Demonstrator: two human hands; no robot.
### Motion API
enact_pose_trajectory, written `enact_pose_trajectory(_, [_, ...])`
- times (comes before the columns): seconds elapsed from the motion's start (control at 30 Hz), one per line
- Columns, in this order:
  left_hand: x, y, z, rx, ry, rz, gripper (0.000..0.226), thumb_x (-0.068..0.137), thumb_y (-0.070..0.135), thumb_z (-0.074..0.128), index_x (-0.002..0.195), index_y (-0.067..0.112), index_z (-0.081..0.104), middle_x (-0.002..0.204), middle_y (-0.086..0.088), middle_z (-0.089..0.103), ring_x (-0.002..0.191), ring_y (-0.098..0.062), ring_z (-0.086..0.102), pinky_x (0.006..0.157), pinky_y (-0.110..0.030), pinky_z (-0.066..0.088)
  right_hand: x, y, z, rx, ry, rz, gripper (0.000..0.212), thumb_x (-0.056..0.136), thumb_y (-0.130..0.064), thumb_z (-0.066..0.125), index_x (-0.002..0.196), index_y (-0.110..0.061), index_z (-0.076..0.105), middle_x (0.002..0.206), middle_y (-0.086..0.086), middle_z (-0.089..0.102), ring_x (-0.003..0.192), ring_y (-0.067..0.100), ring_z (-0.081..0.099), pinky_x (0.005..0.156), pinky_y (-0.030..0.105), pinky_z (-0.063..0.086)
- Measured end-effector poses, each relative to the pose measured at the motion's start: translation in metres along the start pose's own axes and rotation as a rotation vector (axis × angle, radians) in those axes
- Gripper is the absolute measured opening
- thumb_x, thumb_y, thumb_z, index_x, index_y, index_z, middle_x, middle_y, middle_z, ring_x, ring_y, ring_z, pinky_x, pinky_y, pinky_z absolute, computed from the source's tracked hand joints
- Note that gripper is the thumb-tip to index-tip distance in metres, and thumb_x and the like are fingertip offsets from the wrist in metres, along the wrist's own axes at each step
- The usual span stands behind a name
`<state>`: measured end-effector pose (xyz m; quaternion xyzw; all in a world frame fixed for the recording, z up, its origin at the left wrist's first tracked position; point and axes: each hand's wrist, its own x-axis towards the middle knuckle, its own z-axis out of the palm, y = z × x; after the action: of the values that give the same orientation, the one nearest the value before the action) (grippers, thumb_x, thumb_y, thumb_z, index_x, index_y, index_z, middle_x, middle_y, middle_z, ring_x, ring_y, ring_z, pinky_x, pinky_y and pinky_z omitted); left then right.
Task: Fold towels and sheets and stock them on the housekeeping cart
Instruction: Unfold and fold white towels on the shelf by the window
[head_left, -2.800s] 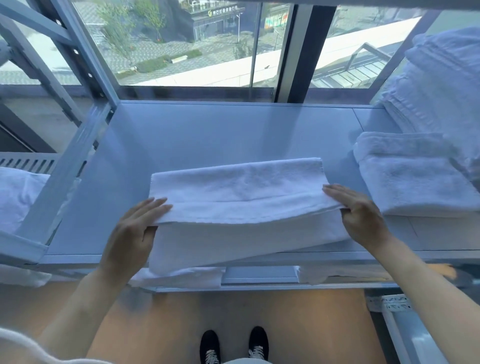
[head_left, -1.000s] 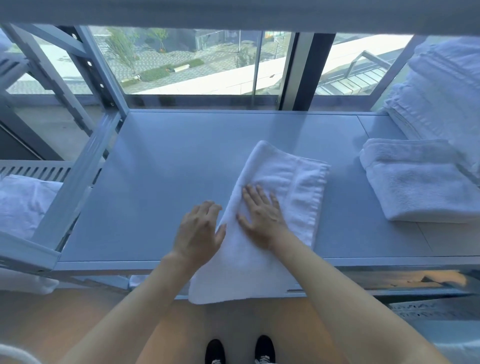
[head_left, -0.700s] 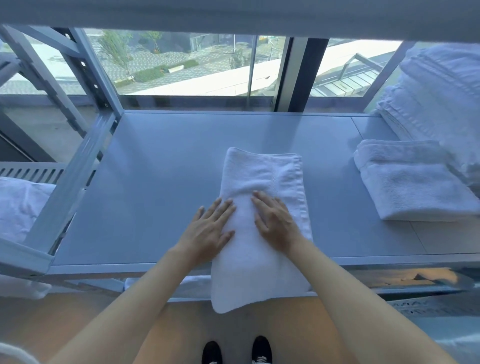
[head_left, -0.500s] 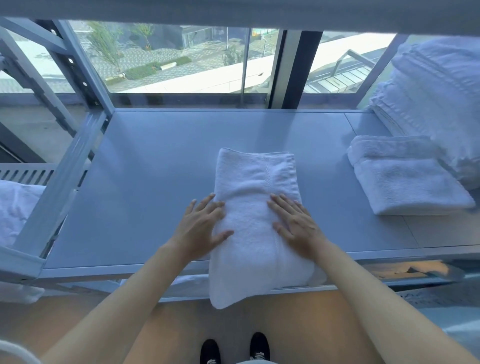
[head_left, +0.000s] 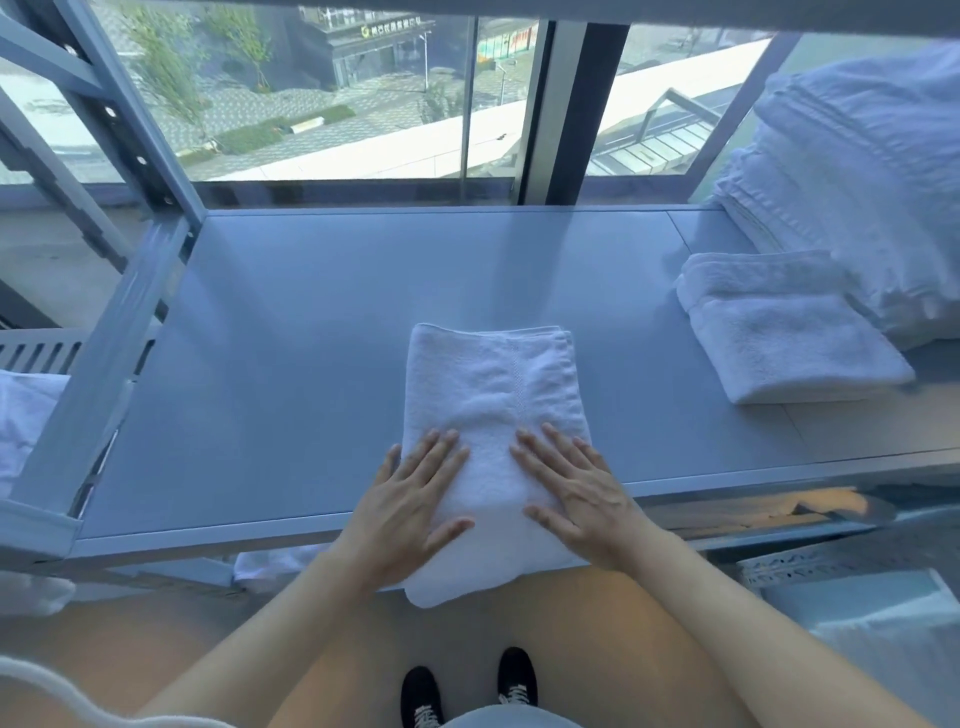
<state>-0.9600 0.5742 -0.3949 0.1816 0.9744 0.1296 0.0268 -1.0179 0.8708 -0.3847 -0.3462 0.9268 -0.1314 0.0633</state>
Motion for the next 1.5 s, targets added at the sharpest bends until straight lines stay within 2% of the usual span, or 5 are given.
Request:
enact_pose_trajectory(0.17, [-0.022, 0.001, 0.012, 0.112, 0.056, 0.009, 0.106, 0.087, 0.055, 0.071, 0.166, 0.021, 0.009, 0.173, 0.0, 0.001, 0.16, -0.022, 0.003, 0.124, -0.052, 0.023, -0.005, -0.006, 0.007, -0.107, -0.041, -0.053, 0.1, 0.091, -0.051, 0.065, 0.164, -0.036, -0.002, 0.172, -0.015, -0.007, 0.159, 0.019, -0.009, 0.128, 0.048, 0.012])
enact_pose_trajectory(0.47, [-0.021, 0.004, 0.011, 0.103, 0.238, 0.045, 0.097, 0.077, 0.048, 0.085, 0.156, 0.013, 0.043, 0.164, -0.007, 0.037, 0.15, -0.028, 0.037, 0.111, -0.055, 0.045, 0.001, -0.009, 0.006, -0.193, -0.038, -0.054, 0.104, 0.09, -0.055, 0.07, 0.165, -0.03, 0.003, 0.172, -0.011, -0.004, 0.159, 0.022, -0.003, 0.127, 0.046, 0.012])
enact_pose_trajectory(0.7, [-0.04, 0.032, -0.001, 0.064, 0.423, 0.011, 0.059, 0.056, -0.001, 0.085, 0.111, 0.019, 0.075, 0.115, 0.003, 0.073, 0.102, -0.027, 0.069, 0.083, -0.041, 0.053, -0.019, -0.042, 0.006, -0.208, 0.172, -0.059, 0.074, 0.07, -0.016, 0.088, 0.139, -0.013, 0.061, 0.143, 0.005, 0.06, 0.132, 0.031, 0.057, 0.096, 0.045, 0.05])
enact_pose_trajectory(0.87, [-0.058, 0.061, -0.007, 0.031, 0.504, -0.038, 0.028, 0.074, 0.003, 0.067, 0.097, 0.02, 0.073, 0.086, 0.003, 0.064, 0.08, -0.029, 0.062, 0.078, -0.038, 0.048, -0.041, -0.047, -0.007, -0.204, 0.321, -0.092, 0.045, 0.067, 0.008, 0.075, 0.107, -0.011, 0.066, 0.107, 0.003, 0.067, 0.092, 0.029, 0.066, 0.073, 0.037, 0.05])
enact_pose_trajectory(1.5, [-0.096, 0.323, 0.005, -0.129, 0.454, -0.048, 0.045, 0.056, -0.006, 0.082, 0.094, 0.016, 0.072, 0.086, 0.001, 0.061, 0.079, -0.027, 0.06, 0.053, -0.033, 0.047, -0.297, 0.012, -0.064, -0.099, 0.484, -0.017, 0.036, 0.074, 0.002, 0.075, 0.105, -0.014, 0.065, 0.101, 0.002, 0.068, 0.087, 0.027, 0.064, 0.072, 0.042, 0.052])
